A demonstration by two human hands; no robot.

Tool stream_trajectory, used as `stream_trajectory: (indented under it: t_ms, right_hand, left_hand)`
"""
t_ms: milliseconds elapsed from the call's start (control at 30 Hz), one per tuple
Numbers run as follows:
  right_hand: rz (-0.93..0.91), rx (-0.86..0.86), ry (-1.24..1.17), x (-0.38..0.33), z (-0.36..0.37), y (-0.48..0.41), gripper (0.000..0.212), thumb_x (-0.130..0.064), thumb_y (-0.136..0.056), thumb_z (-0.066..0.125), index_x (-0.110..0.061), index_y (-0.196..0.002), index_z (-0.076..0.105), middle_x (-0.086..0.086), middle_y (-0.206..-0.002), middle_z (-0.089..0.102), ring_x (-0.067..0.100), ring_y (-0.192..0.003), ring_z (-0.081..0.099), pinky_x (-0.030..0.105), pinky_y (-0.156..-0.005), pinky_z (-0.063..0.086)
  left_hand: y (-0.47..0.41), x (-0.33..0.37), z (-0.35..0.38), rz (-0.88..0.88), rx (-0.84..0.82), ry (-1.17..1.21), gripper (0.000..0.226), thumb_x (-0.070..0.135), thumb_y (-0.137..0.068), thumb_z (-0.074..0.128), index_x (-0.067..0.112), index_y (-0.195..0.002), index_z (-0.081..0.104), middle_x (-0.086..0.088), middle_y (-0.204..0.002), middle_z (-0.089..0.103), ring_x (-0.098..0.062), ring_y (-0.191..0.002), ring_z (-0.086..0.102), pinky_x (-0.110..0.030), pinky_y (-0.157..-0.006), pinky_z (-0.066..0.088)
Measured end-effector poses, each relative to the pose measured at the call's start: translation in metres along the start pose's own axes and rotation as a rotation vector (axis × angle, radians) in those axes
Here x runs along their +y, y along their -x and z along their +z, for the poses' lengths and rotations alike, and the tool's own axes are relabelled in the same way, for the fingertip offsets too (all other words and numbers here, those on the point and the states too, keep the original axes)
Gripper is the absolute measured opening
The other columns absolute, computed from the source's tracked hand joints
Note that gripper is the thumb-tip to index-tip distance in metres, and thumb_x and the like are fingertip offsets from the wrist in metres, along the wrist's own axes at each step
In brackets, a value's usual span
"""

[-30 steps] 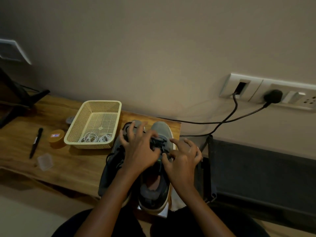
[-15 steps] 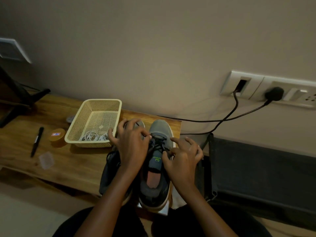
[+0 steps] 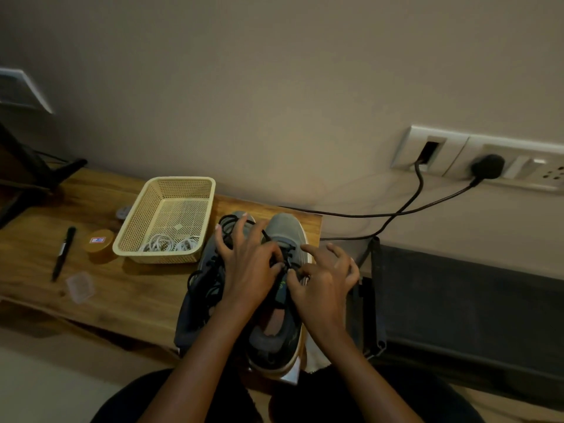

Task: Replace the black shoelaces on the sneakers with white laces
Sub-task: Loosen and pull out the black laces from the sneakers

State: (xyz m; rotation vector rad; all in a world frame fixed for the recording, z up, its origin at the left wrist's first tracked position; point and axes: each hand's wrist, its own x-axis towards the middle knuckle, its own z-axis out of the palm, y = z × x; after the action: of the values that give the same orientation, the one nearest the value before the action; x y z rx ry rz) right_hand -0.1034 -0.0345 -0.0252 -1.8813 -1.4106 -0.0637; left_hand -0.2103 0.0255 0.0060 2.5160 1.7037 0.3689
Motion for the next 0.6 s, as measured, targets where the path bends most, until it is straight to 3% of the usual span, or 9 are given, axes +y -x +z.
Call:
stream_trajectory:
  t_ms: [100, 200, 367, 467, 600]
  right_hand:
    - [0.012, -0.001, 0.031, -0.001, -0.002, 0.000, 0.012, -0.020, -0.069, 0.075, -0.015, -0.059, 0.069, -0.003, -0.112, 0.066, 0.030, -0.122, 0.041, 0.056, -0.100, 0.024]
    - [0.041, -0.013, 0.037, -0.002, -0.003, -0.001, 0.015, -0.019, -0.069, 0.076, -0.015, -0.058, 0.068, -0.002, -0.113, 0.066, 0.031, -0.122, 0.042, 0.055, -0.101, 0.022]
    - [0.040, -0.018, 0.006, -0.004, 0.000, 0.000, 0.018, -0.020, -0.072, 0.074, -0.013, -0.057, 0.067, -0.001, -0.117, 0.064, 0.026, -0.124, 0.033, 0.053, -0.100, 0.020]
    - [0.043, -0.003, -0.007, -0.005, 0.001, 0.000, 0.016, -0.018, -0.071, 0.075, -0.013, -0.057, 0.068, -0.001, -0.117, 0.064, 0.022, -0.123, 0.029, 0.052, -0.099, 0.020]
    - [0.020, 0.016, -0.005, -0.004, 0.001, -0.001, 0.015, -0.022, -0.070, 0.072, -0.014, -0.058, 0.069, 0.000, -0.116, 0.065, 0.022, -0.121, 0.030, 0.047, -0.098, 0.017]
  left_hand:
    - [0.000, 0.004, 0.002, 0.003, 0.102, 0.046, 0.005, 0.031, -0.079, 0.070, 0.029, -0.083, 0.067, 0.006, -0.143, 0.042, -0.024, -0.143, 0.013, -0.053, -0.106, -0.015]
    - [-0.003, -0.001, -0.003, -0.104, 0.266, 0.157, 0.006, 0.027, -0.077, 0.072, 0.028, -0.079, 0.066, 0.007, -0.132, 0.052, -0.022, -0.137, 0.026, -0.050, -0.108, -0.005]
    - [-0.005, -0.011, -0.005, -0.266, 0.419, 0.293, 0.008, 0.023, -0.081, 0.068, 0.023, -0.088, 0.065, 0.006, -0.131, 0.052, -0.020, -0.130, 0.033, -0.050, -0.109, 0.007]
    - [-0.006, -0.006, -0.006, -0.162, 0.302, 0.320, 0.027, 0.022, -0.078, 0.064, 0.025, -0.105, 0.060, 0.002, -0.147, 0.036, -0.024, -0.137, 0.023, -0.049, -0.109, 0.006]
    - [0.000, -0.001, 0.000, 0.021, -0.009, 0.082, 0.023, 0.035, -0.082, 0.063, 0.034, -0.104, 0.058, 0.005, -0.155, 0.014, -0.024, -0.142, -0.010, -0.052, -0.105, -0.019]
